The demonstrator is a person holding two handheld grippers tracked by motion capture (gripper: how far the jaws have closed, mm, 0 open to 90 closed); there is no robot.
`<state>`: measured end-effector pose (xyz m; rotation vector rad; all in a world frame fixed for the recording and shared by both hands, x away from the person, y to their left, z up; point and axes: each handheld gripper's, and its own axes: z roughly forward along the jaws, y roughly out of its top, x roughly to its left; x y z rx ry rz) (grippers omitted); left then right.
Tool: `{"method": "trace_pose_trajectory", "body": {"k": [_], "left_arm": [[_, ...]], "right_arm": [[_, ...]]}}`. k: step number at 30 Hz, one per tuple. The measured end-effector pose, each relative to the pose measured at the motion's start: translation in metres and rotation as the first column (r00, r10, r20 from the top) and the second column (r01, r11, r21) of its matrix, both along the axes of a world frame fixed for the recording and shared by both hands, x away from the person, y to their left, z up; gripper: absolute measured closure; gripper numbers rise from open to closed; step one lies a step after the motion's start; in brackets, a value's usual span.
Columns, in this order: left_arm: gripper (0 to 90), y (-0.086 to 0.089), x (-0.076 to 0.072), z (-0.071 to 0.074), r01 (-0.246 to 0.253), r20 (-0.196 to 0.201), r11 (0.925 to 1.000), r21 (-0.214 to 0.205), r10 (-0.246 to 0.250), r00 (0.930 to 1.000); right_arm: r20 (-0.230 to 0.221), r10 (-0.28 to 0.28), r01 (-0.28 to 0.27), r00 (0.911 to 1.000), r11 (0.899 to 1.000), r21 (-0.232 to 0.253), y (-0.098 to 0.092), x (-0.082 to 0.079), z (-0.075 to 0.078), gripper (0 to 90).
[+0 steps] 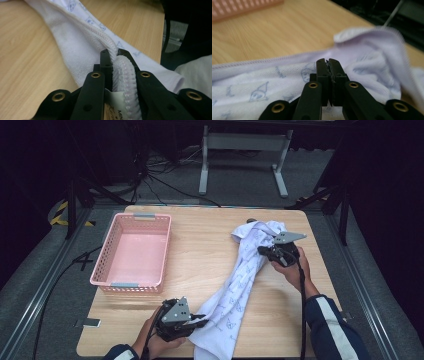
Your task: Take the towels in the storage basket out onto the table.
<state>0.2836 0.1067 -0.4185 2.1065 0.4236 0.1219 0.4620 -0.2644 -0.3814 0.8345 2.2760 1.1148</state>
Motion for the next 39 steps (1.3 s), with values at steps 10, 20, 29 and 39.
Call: {"method": "trace_pose_trajectory", "body": {"k": [10,20,29,39], "left_arm": [[81.7,0.012,-0.026,-0.015,0.171,-0.099,0.9849,0.030,-0.167,0.9810],[39.6,0.022,-0.006,-0.002,-0.047,-0.081,0.9986,-0.024,0.045,0.9957],[39.8,-0.012,0.044,-0.029,-0.147,-0.041,0.9710,0.188,0.158,0.9867],[76.4,-0.008,0.053,-0.039,-0.072,-0.072,0.9710,0.228,0.091,0.9933]], "right_arm": [[-0.049,0.296,-0.299,0.9540,0.949,-0.095,0.138,0.003,0.017,88.3],[-0.120,0.297,-0.306,0.9474,0.949,-0.074,0.149,-0.020,-0.012,51.8],[-0.030,-0.019,0.014,0.9994,0.988,-0.154,0.017,-0.004,-0.014,50.8],[0.006,-0.158,0.152,0.9874,0.935,-0.321,0.004,0.048,-0.051,64.6]]}}
